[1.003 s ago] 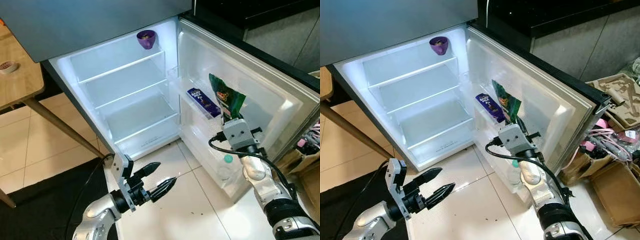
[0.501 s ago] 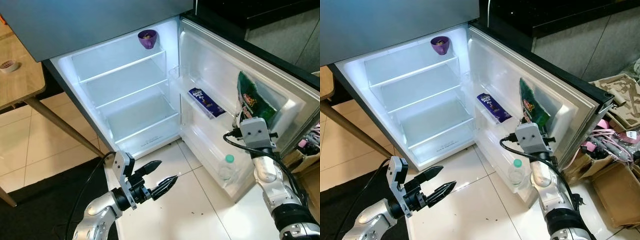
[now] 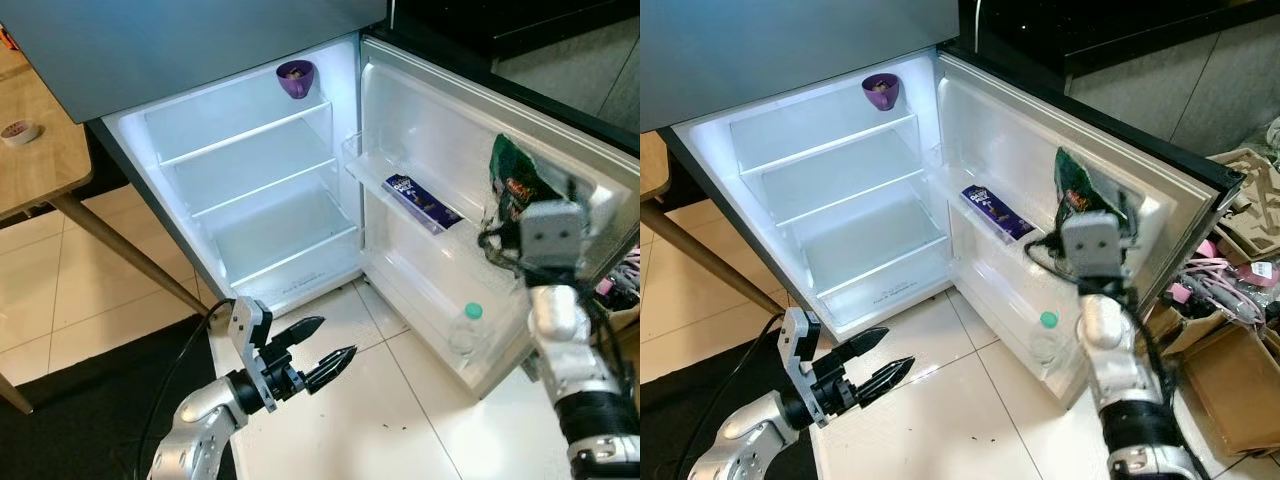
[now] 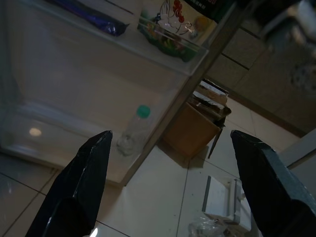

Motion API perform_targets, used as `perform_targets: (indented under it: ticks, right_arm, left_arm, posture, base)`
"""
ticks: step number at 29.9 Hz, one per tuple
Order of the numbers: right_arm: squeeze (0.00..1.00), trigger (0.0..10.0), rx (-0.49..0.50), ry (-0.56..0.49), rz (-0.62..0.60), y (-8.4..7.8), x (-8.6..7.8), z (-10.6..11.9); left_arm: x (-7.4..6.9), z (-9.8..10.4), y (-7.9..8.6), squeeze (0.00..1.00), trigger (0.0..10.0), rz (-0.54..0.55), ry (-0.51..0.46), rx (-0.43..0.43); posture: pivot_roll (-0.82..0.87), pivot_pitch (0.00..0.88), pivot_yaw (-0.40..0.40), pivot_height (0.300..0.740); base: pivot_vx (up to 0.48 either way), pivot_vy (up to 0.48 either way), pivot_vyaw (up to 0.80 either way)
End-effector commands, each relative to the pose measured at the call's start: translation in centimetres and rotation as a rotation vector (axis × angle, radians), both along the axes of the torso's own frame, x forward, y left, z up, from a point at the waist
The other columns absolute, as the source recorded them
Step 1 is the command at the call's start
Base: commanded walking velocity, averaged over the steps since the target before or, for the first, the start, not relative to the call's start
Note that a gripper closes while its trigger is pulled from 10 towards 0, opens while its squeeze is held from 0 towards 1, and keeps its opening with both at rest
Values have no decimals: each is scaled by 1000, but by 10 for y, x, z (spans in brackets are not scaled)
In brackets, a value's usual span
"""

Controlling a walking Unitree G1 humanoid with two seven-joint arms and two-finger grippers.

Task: Restocking fridge

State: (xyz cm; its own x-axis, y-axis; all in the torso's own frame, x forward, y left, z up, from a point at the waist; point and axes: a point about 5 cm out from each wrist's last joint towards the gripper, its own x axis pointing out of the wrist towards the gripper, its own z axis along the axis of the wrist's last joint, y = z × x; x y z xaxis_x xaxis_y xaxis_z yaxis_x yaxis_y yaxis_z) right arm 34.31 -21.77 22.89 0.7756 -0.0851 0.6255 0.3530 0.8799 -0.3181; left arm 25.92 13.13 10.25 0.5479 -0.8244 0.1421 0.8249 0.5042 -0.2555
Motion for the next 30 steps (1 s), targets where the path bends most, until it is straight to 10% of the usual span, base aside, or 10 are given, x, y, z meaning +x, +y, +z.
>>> perform_targets:
  ticks: [1,9,18,30]
  right_arm:
    - [0,10000,13,-3,5,1,-1,1]
    - [0,10000,18,-73,21,-1,-2,27]
    - [0,10000,248,-56,395,-1,-4,48]
    - [0,10000,322,219,1330,23,-66,9]
  left_arm:
    - [-2,-6,-1,0,10000,-1,15,-5]
    - [1,-6,-6,0,10000,-14,13,-16]
    - [4,-10,-8,0,10000,-8,16,-31]
    - [12,-17,-10,0,10000,-6,24,-34]
  posture:
    - [-45,206,106,740]
    - [-57,188,96,740]
    - [-76,147,83,740]
    - [-90,92,72,740]
  base:
    - [0,0,0]
    - [0,0,0]
    - [0,0,0]
    - [0,0,0]
